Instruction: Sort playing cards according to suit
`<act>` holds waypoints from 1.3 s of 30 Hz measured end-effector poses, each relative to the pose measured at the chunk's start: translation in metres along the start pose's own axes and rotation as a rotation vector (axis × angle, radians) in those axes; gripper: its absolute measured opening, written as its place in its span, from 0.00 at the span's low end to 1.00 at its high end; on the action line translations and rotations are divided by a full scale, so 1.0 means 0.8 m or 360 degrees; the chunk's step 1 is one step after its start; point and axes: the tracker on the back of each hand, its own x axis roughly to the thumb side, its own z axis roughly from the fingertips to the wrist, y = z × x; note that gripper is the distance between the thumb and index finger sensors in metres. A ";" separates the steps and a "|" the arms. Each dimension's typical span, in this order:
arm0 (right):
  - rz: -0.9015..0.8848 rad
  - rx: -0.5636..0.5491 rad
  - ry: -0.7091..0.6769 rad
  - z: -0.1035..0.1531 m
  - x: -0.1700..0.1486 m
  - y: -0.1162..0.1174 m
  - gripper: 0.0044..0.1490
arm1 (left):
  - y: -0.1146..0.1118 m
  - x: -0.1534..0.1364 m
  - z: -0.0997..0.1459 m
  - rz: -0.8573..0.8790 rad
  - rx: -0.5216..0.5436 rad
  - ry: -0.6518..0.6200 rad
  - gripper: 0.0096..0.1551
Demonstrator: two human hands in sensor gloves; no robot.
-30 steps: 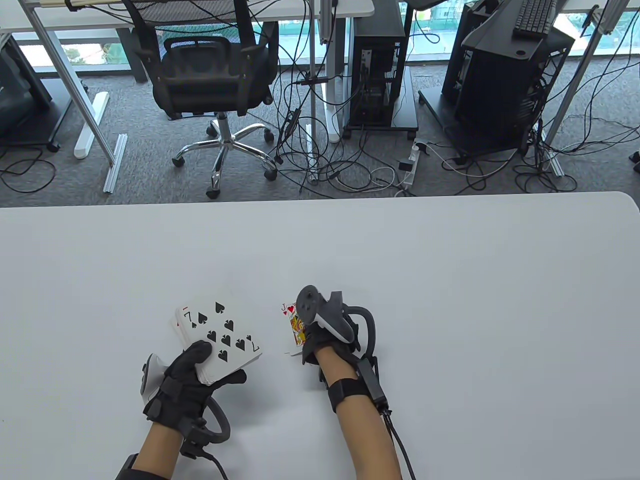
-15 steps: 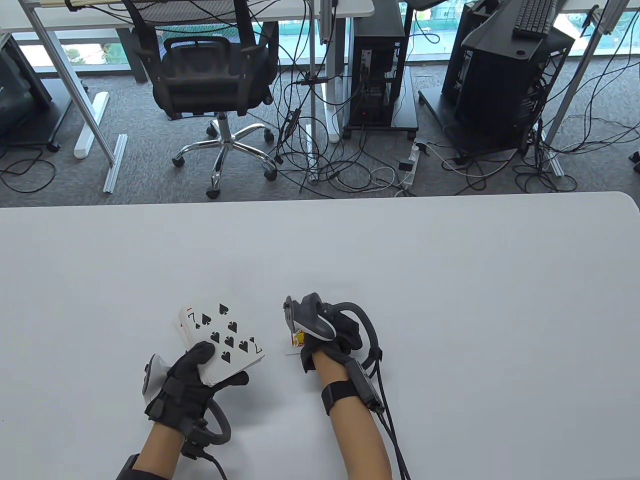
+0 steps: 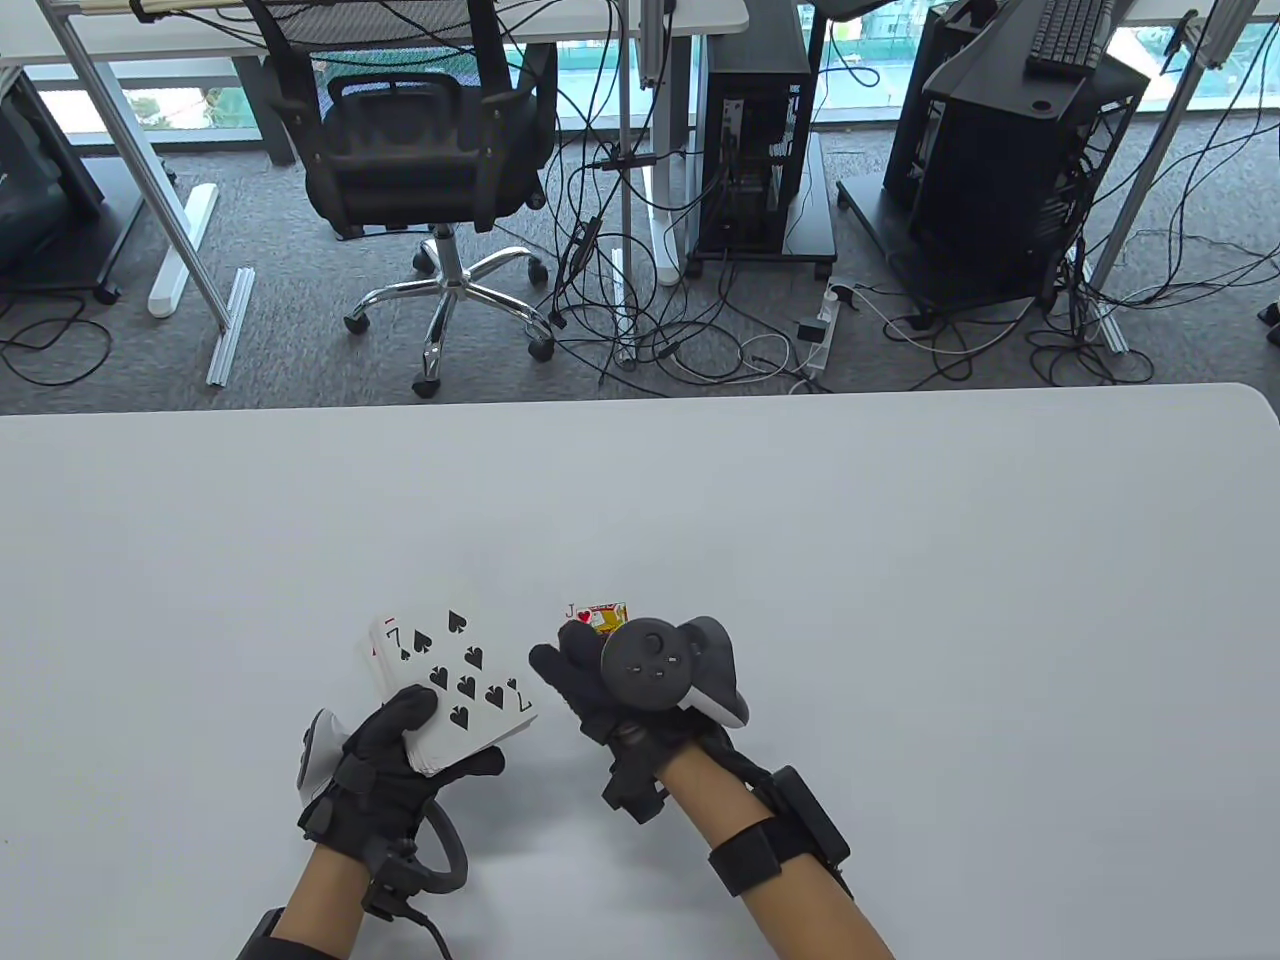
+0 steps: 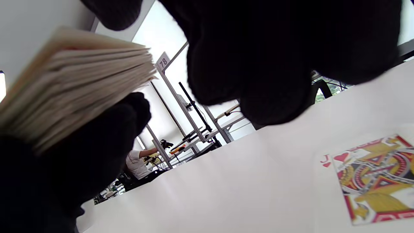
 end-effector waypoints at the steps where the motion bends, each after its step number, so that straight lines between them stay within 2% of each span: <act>1: -0.0038 -0.0033 -0.0034 0.003 0.008 0.001 0.41 | 0.000 0.000 0.000 -0.0035 0.0004 0.0011 0.37; 4: -0.0145 -0.0007 -0.0037 0.006 0.019 0.005 0.46 | 0.001 0.001 0.000 -0.0128 0.0010 0.0036 0.37; 8: -0.0022 0.0012 -0.0020 0.009 0.028 0.015 0.51 | -0.004 -0.003 -0.001 -0.0101 -0.0022 0.0040 0.37; 10: 0.0045 -0.0005 -0.0026 0.011 0.030 0.020 0.50 | -0.007 -0.004 -0.001 -0.0088 -0.0034 0.0043 0.37; 15: -0.0103 -0.0157 -0.0014 0.015 0.023 0.022 0.41 | -0.007 -0.003 -0.002 -0.0104 -0.0082 0.0042 0.38; 18: -0.0148 -0.0177 0.0010 0.017 0.020 0.019 0.35 | -0.008 -0.002 -0.003 -0.0135 -0.0114 0.0043 0.38; 21: -0.0208 -0.0215 0.0038 0.019 0.015 0.015 0.34 | -0.009 -0.003 -0.005 -0.0096 -0.0142 0.0030 0.38; 25: -0.0150 -0.0229 0.0093 0.018 0.005 0.007 0.34 | -0.007 -0.004 -0.003 -0.0086 -0.0105 0.0038 0.37; 27: -0.0174 -0.0237 0.0147 0.017 -0.003 -0.001 0.32 | -0.007 -0.003 -0.003 -0.0087 -0.0100 0.0033 0.37; 32: -0.0567 -0.0249 0.0309 0.011 -0.031 -0.034 0.26 | -0.008 -0.003 -0.003 -0.0055 -0.0112 0.0020 0.36; 35: -0.0739 -0.0393 0.0434 0.010 -0.053 -0.064 0.25 | -0.006 -0.002 -0.003 -0.0058 -0.0088 0.0020 0.36; 39: -0.0665 -0.0570 0.0593 0.017 -0.091 -0.101 0.25 | -0.004 -0.003 -0.002 -0.0069 -0.0057 0.0027 0.37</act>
